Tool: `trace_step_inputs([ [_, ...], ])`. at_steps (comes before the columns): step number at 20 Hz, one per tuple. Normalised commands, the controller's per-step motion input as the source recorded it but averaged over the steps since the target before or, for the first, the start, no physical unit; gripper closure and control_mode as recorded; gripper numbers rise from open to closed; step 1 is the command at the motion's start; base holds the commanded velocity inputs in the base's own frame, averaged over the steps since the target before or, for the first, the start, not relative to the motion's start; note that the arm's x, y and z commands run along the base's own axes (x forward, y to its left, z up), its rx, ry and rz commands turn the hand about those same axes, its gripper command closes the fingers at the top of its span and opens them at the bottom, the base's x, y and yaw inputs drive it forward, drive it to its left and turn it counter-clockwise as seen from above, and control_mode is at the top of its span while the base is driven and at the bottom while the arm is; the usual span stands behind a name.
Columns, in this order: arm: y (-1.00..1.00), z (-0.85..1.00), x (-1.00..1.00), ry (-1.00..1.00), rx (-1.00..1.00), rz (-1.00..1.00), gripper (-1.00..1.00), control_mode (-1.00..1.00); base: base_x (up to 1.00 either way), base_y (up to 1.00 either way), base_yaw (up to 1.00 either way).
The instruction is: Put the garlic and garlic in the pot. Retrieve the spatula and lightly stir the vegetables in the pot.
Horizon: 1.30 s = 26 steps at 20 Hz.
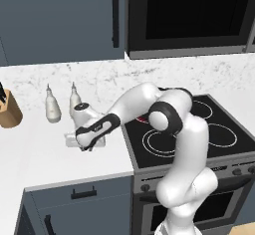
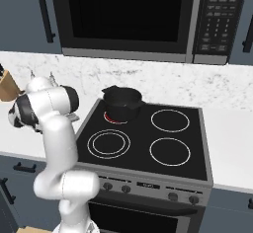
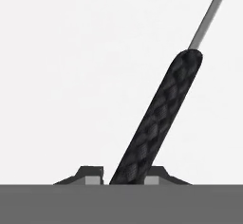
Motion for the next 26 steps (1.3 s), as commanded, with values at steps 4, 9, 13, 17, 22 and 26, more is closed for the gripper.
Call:
trace_step_inputs([
  [4, -0.31, 0.44, -0.62, -0.01, 0.01, 0.0, 1.0, -1.0, 0.0, 0.0, 0.0],
  [9, -0.31, 0.73, -0.74, -0.06, 0.0, -0.04, 1.0, -1.0, 0.0, 0.0, 0.0],
  [13, -0.48, 0.96, -0.53, -0.15, 0.11, -0.1, 1.0, -1.0, 0.0, 0.0, 0.0],
  [17, -0.85, 0.86, -0.47, -0.15, 0.46, -0.09, 1.0, -1.0, 0.0, 0.0, 0.0],
  [22, -0.77, 0.58, -0.4, -0.11, 0.65, -0.15, 1.0, -1.0, 0.0, 0.0, 0.0],
  [26, -0.71, 0.49, -0.24, -0.13, 0.71, -0.2, 1.0, -1.0, 0.0, 0.0, 0.0],
])
